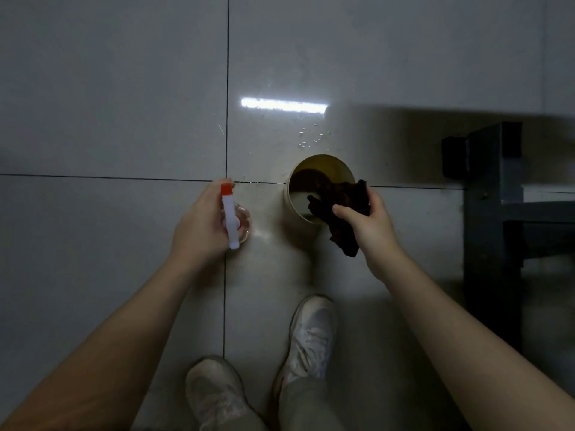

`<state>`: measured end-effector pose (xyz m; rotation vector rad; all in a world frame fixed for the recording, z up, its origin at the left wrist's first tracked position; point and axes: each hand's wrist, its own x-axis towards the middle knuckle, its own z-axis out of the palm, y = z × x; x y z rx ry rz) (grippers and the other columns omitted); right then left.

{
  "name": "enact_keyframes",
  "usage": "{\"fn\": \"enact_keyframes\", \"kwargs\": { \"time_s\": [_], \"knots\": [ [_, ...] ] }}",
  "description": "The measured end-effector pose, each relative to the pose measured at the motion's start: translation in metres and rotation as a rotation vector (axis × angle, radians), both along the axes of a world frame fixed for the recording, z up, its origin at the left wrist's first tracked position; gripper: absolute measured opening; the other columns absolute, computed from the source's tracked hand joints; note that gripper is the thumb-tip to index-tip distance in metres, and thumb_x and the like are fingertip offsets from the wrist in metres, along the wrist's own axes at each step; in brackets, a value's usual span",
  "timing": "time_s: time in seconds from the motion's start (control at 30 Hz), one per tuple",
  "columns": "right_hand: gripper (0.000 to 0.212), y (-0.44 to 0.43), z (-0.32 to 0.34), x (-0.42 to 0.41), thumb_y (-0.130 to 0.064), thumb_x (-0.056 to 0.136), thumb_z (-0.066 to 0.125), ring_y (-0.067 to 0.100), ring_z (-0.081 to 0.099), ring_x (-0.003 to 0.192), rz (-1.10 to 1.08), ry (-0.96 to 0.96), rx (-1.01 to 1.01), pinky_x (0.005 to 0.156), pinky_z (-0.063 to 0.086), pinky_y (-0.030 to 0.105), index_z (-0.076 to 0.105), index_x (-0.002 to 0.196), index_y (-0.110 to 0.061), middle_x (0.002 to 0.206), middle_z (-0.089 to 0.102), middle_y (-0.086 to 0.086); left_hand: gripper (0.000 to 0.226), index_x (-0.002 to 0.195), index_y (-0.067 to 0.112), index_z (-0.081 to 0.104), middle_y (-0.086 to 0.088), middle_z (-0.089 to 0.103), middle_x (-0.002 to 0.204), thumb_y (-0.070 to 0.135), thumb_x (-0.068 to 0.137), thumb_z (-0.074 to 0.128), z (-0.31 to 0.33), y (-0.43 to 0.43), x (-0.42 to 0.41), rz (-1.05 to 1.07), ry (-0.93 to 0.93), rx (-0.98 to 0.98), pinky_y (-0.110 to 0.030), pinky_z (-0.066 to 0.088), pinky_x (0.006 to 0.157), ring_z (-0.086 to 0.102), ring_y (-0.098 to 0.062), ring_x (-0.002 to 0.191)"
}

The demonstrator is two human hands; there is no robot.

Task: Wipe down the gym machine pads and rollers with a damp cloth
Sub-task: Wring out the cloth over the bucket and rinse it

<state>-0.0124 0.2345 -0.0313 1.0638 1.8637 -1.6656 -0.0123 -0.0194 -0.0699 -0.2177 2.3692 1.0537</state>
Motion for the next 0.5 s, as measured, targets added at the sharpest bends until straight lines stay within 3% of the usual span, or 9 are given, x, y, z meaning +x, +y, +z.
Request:
{"fn": "enact_keyframes", "kwargs": {
  "time_s": [0.1, 0.17, 0.23, 0.33, 0.43, 0.5],
  "knots": [
    [0.059, 0.0, 0.016, 0.006, -0.007, 0.088, 0.062, 0.031, 0.062, 0.1, -0.031, 0.006, -0.053, 0.056, 0.055, 0.029, 0.039, 0.141, -0.02, 0.127, 0.054, 0.007, 0.051, 0.126, 0.023, 0.045, 0.003, 0.056, 0.096, 0.032, 0.077, 0.059, 0.025, 0.01, 0.01, 0.004, 0.043, 0.063, -0.037, 0.053, 0.076, 0.059, -0.02, 0.082],
    [0.052, 0.0, 0.031, 0.009, -0.007, 0.089, 0.06, 0.03, 0.063, 0.091, -0.05, 0.0, -0.066, 0.053, 0.052, 0.026, 0.044, 0.138, -0.017, 0.124, 0.057, 0.012, 0.049, 0.127, 0.019, 0.045, 0.002, 0.054, 0.091, 0.025, 0.082, 0.066, 0.04, 0.011, 0.015, -0.016, 0.021, 0.094, -0.04, 0.053, 0.075, 0.056, -0.019, 0.078],
    [0.046, 0.0, 0.053, 0.011, -0.009, 0.09, 0.058, 0.028, 0.063, 0.088, -0.059, -0.004, -0.066, 0.054, 0.052, 0.026, 0.047, 0.134, -0.015, 0.121, 0.059, 0.013, 0.05, 0.126, 0.018, 0.045, 0.003, 0.052, 0.09, 0.017, 0.083, 0.071, 0.061, 0.01, 0.019, -0.052, 0.021, 0.122, -0.033, 0.05, 0.072, 0.054, -0.015, 0.075],
    [0.044, -0.002, 0.079, 0.013, -0.012, 0.091, 0.058, 0.029, 0.064, 0.094, -0.076, 0.004, -0.055, 0.06, 0.052, 0.029, 0.049, 0.134, -0.016, 0.119, 0.06, 0.01, 0.054, 0.125, 0.026, 0.042, 0.004, 0.053, 0.091, 0.017, 0.081, 0.072, 0.092, 0.013, 0.022, -0.083, 0.002, 0.179, -0.027, 0.048, 0.068, 0.056, -0.015, 0.078],
    [0.045, -0.007, 0.115, 0.012, -0.014, 0.091, 0.059, 0.03, 0.063, 0.094, -0.104, 0.021, -0.064, 0.061, 0.051, 0.029, 0.048, 0.134, -0.017, 0.119, 0.06, 0.01, 0.056, 0.119, 0.041, 0.038, 0.007, 0.058, 0.083, 0.018, 0.078, 0.069, 0.13, 0.014, 0.024, -0.083, -0.002, 0.218, -0.04, 0.057, 0.063, 0.063, -0.016, 0.068],
    [0.042, -0.012, 0.138, 0.011, -0.013, 0.091, 0.058, 0.029, 0.063, 0.086, -0.134, 0.04, -0.067, 0.058, 0.049, 0.028, 0.049, 0.132, -0.015, 0.116, 0.062, 0.013, 0.057, 0.116, 0.045, 0.038, 0.013, 0.056, 0.08, 0.014, 0.08, 0.07, 0.156, 0.015, 0.022, -0.07, 0.018, 0.218, -0.037, 0.058, 0.064, 0.062, -0.009, 0.067]
  ]
}}
